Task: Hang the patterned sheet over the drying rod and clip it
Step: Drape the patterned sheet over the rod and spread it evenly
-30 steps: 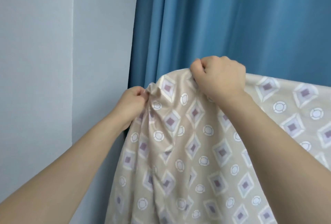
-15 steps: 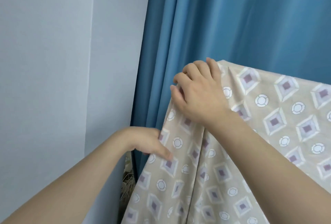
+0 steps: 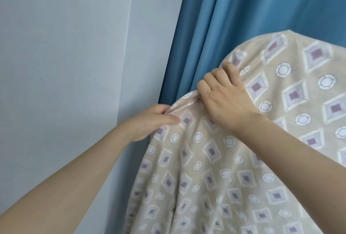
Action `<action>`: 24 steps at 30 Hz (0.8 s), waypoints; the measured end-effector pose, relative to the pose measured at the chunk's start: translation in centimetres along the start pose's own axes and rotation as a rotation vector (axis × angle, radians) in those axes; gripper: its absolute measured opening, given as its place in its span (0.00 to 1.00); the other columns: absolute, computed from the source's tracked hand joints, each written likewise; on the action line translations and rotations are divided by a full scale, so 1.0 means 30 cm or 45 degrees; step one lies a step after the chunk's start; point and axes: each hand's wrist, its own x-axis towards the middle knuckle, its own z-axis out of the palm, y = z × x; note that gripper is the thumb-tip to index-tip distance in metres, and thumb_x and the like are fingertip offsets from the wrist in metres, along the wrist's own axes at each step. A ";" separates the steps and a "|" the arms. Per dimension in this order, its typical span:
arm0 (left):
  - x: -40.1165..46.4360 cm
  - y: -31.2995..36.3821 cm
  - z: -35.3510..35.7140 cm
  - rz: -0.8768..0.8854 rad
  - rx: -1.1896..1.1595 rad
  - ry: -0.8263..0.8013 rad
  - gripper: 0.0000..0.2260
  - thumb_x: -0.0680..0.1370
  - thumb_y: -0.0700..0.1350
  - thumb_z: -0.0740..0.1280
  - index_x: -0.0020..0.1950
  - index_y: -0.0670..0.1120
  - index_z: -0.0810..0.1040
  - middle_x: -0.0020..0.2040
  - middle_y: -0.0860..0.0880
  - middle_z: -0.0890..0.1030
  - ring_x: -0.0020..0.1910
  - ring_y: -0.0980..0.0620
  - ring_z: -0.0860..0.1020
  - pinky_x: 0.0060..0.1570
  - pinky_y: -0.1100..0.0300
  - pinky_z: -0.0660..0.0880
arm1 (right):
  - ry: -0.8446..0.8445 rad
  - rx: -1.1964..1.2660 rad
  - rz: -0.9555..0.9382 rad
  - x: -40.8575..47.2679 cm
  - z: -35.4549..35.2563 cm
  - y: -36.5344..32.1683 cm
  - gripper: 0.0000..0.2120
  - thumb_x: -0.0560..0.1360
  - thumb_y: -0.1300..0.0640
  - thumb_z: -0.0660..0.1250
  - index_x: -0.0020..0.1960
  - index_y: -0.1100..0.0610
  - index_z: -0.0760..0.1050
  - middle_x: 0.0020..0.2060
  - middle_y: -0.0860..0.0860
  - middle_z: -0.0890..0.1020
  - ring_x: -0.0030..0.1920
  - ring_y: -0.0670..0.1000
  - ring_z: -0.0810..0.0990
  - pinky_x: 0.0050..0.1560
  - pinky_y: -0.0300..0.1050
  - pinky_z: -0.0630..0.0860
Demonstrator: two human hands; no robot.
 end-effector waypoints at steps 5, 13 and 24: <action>-0.045 -0.174 0.062 -0.538 0.255 -0.683 0.14 0.76 0.33 0.69 0.56 0.50 0.80 0.51 0.53 0.84 0.53 0.53 0.81 0.59 0.55 0.75 | -0.141 -0.092 0.009 0.007 -0.047 -0.042 0.13 0.69 0.68 0.45 0.38 0.58 0.67 0.32 0.54 0.61 0.38 0.59 0.72 0.67 0.59 0.64; -0.015 -0.265 0.120 -0.586 0.628 -0.499 0.15 0.75 0.42 0.73 0.61 0.42 0.79 0.52 0.42 0.84 0.46 0.44 0.84 0.39 0.54 0.82 | -0.799 -0.015 -0.256 -0.033 -0.046 -0.147 0.09 0.76 0.51 0.53 0.40 0.50 0.68 0.38 0.50 0.73 0.45 0.55 0.69 0.70 0.56 0.54; -0.036 -0.120 -0.029 -0.008 0.812 0.757 0.05 0.74 0.40 0.62 0.49 0.44 0.69 0.40 0.46 0.77 0.37 0.45 0.77 0.35 0.53 0.72 | -0.464 0.118 -0.104 0.015 -0.006 -0.125 0.10 0.64 0.66 0.61 0.37 0.57 0.60 0.26 0.53 0.69 0.30 0.55 0.67 0.59 0.52 0.70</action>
